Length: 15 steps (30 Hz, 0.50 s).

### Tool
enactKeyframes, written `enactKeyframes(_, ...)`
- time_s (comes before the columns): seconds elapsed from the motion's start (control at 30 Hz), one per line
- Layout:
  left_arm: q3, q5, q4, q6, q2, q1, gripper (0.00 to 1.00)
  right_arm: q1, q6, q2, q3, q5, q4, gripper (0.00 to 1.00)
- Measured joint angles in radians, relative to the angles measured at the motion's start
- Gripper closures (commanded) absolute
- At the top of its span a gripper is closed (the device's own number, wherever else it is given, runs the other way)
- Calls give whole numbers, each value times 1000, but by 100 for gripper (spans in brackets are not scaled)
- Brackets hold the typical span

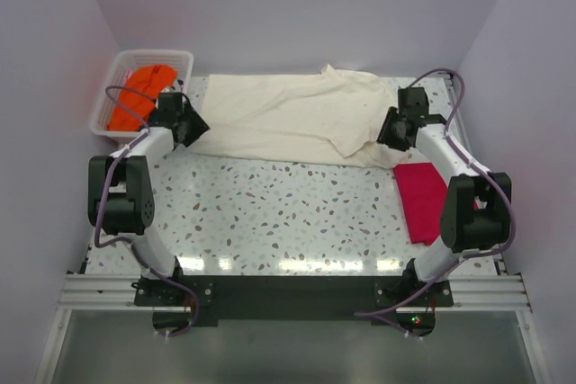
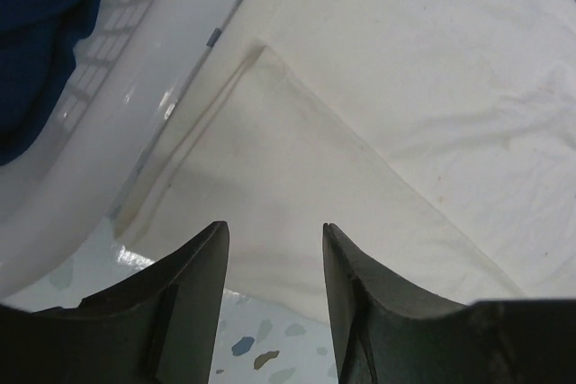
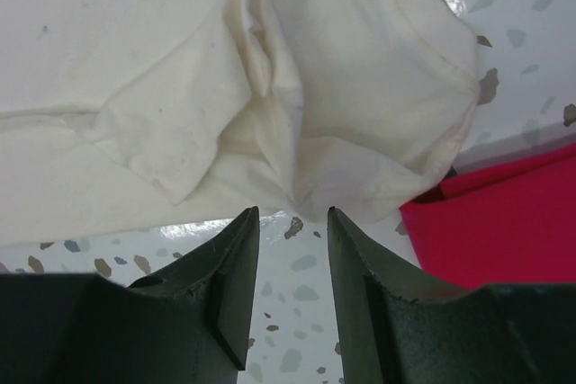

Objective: Fold and stack the t-shirts
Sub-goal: Fold the tshirt

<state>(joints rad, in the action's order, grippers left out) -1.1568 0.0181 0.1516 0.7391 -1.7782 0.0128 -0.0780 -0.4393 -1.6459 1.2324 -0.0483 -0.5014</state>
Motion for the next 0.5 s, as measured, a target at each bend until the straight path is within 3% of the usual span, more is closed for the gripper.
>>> enactKeyframes(0.17, 81, -4, 9, 0, 51, -1, 50, 0, 17, 24, -37, -93, 2, 58)
enactKeyframes(0.5, 100, -5, 42, 1, 62, -1, 50, 0, 15, 78, -149, -117, 21, 58)
